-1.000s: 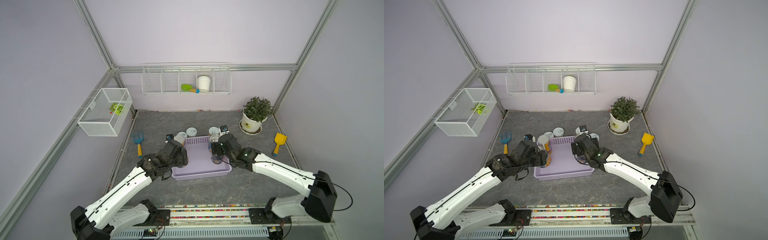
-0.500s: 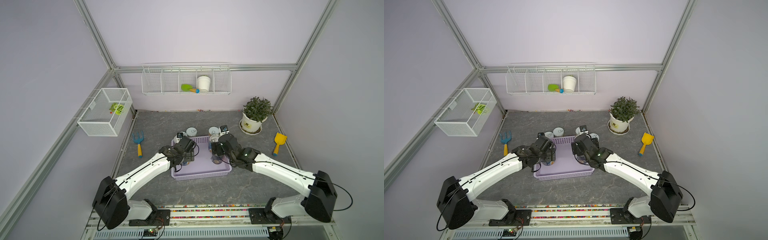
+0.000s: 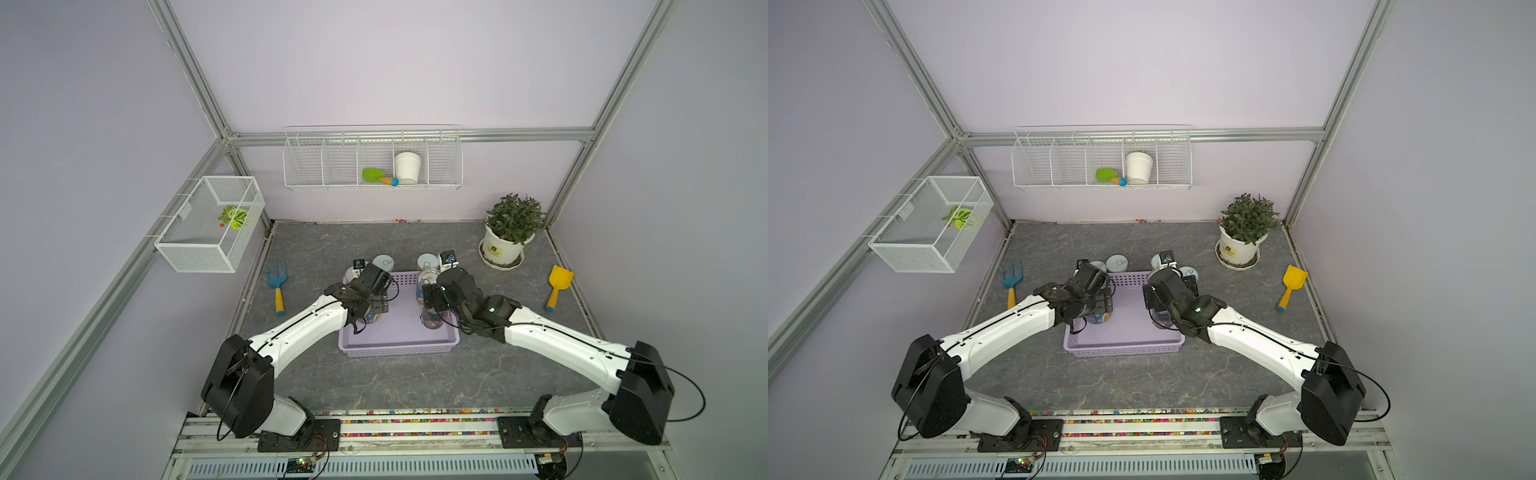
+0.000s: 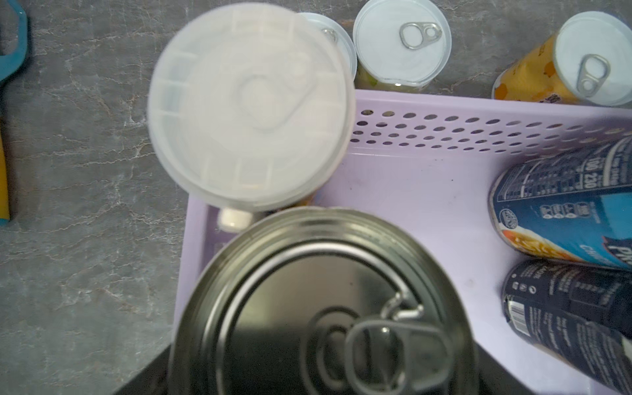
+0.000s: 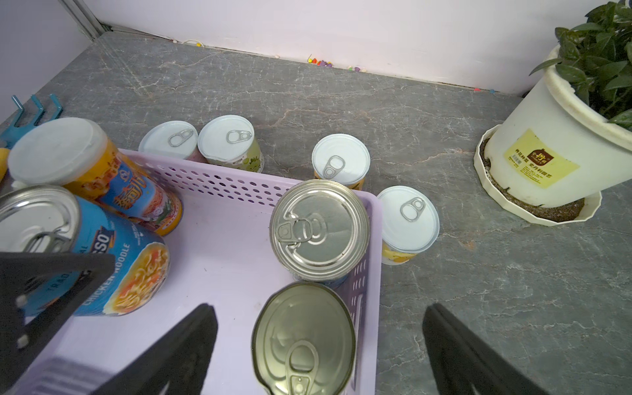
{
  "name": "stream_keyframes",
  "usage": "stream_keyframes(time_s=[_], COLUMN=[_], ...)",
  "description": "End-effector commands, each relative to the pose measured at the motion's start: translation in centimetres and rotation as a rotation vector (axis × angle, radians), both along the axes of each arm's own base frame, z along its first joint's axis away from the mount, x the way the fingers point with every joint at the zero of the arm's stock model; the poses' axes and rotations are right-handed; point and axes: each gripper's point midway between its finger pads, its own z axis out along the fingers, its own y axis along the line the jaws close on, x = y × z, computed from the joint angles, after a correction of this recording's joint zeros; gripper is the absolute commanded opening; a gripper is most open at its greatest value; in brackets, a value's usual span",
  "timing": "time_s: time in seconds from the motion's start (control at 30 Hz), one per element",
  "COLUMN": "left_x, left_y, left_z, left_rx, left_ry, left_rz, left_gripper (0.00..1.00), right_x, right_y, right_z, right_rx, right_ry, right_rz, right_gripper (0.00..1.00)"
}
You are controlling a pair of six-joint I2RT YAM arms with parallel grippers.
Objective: Put the canned food in the basket
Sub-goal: Place the canned food in the basket.
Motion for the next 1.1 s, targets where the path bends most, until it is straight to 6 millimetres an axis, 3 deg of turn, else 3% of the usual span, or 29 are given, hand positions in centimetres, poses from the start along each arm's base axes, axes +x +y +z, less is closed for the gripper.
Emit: stream_keyframes(time_s=[0.0,0.2,0.37,1.07], left_x=[3.2,3.8,4.2,3.4], left_y=[-0.8,-0.8,0.3,3.2], left_z=[2.7,1.7,1.2,0.7], left_rx=[-0.043,-0.023,0.016,0.064], left_ry=[-0.123,-0.103,-0.090,-0.109], left_rz=[0.032,0.045,0.098,0.190], left_gripper=[0.55,0.55,0.55,0.61], right_x=[0.0,0.0,0.0,-0.1], right_y=[-0.4,-0.5,-0.4,-0.4], right_z=[-0.4,-0.6,-0.6,-0.8], right_rx=[-0.032,-0.038,-0.035,-0.038], right_ry=[0.004,0.006,0.008,0.014], right_rz=[-0.008,-0.011,-0.007,-0.006], right_gripper=[0.98,0.98,0.98,0.98])
